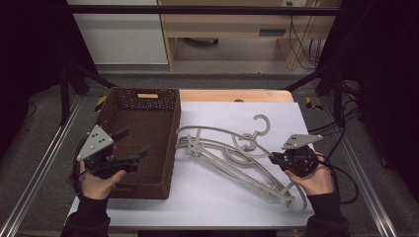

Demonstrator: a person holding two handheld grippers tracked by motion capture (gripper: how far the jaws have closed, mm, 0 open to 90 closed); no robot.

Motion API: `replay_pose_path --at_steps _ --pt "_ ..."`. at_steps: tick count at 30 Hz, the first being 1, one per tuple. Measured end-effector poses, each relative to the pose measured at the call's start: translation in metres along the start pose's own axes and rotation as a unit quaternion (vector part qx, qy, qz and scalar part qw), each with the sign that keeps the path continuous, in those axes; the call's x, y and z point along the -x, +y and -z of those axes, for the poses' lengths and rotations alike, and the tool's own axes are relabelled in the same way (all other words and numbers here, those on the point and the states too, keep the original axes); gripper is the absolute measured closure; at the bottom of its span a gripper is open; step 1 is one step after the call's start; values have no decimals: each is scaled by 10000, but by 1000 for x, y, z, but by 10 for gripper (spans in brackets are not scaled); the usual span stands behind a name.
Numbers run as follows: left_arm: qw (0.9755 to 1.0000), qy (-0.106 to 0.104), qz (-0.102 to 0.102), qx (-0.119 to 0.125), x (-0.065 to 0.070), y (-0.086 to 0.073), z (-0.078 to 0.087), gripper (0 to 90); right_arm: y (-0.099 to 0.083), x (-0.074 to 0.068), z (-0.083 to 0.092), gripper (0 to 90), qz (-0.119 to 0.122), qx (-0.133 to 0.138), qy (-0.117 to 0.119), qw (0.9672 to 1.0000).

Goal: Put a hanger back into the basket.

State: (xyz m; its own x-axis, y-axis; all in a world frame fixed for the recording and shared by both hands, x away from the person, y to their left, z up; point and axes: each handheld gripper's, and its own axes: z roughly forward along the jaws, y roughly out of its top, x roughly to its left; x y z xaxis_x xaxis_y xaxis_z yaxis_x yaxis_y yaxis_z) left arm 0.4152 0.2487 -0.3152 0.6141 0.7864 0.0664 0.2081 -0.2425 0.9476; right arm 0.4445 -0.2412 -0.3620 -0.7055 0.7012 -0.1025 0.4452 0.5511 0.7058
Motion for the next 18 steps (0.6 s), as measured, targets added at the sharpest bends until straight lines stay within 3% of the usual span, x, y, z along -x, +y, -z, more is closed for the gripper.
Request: replay_pose_path --at_steps 2,7,11,18 --pt "9999 -137 -31 -7 3 8 -2 157 3 -3 5 820 83 93 29 9999" --pt "9990 -204 -388 -104 13 30 -12 155 8 -10 11 820 232 235 109 9994" --pt "9976 -318 -541 -294 21 46 -23 157 16 -15 13 820 401 205 137 9989" --pt "9901 -452 -1155 -664 44 70 -47 197 32 -24 15 820 645 209 172 9975"
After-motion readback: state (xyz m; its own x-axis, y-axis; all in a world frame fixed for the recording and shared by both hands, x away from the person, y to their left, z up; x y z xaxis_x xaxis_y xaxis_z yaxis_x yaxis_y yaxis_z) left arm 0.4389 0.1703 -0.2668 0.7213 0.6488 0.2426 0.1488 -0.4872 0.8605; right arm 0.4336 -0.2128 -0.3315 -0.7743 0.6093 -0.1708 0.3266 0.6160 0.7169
